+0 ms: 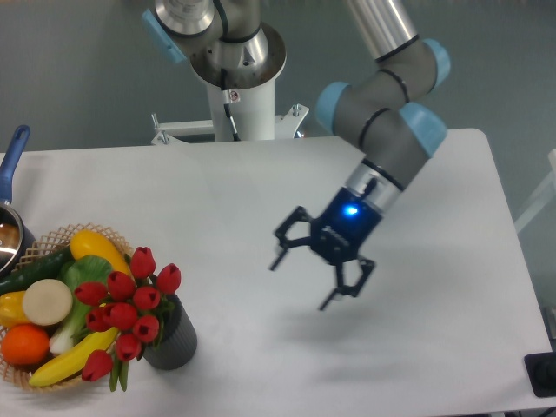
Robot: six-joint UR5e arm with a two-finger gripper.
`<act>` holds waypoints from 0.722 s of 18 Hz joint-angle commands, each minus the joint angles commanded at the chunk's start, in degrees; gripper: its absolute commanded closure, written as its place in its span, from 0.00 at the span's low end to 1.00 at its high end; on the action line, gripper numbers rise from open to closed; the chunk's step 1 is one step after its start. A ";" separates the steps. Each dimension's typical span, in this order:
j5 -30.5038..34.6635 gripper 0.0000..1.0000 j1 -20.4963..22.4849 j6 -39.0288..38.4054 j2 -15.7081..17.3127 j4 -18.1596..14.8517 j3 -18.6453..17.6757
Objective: Insert the flowers into the vase
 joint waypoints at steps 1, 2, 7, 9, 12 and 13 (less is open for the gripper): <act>2.99 0.00 0.36 -0.09 0.35 0.00 -0.09; 6.32 0.00 0.53 -0.09 0.61 -0.09 -0.09; 26.38 0.00 -1.04 0.00 3.95 -0.26 -1.94; 30.59 0.00 -1.66 0.00 4.13 -0.18 -2.02; 40.08 0.00 -3.33 0.00 4.83 -0.44 -2.02; 44.02 0.00 -4.72 0.09 4.92 -1.92 -2.11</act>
